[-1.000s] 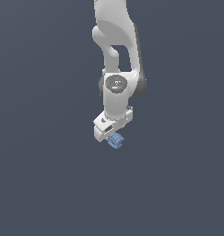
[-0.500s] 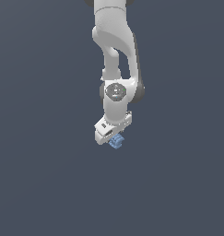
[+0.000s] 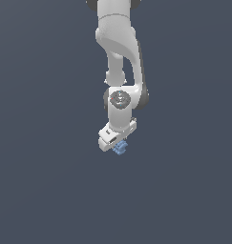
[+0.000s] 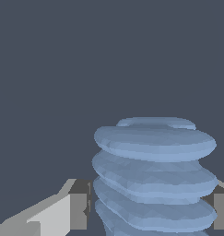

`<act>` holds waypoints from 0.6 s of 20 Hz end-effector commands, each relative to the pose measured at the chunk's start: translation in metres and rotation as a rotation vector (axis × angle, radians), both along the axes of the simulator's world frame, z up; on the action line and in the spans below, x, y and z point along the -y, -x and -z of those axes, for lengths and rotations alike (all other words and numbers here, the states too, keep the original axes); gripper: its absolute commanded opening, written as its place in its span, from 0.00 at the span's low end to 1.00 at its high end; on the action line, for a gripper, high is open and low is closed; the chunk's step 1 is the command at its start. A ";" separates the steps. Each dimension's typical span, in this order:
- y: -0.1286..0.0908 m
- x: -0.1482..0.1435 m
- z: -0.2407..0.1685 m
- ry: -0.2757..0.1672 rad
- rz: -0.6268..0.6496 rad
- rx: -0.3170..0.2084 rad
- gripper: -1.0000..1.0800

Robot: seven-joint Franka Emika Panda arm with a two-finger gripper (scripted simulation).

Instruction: Pick up the object and move it to a goal position.

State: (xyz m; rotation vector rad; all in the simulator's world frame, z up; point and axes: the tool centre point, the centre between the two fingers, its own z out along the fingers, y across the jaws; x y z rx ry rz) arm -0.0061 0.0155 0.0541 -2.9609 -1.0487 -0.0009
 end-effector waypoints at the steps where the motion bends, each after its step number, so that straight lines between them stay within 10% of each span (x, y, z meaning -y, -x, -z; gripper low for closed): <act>1: 0.000 0.001 0.001 0.001 0.001 0.000 0.00; 12: -0.005 -0.005 -0.004 0.000 -0.001 0.001 0.00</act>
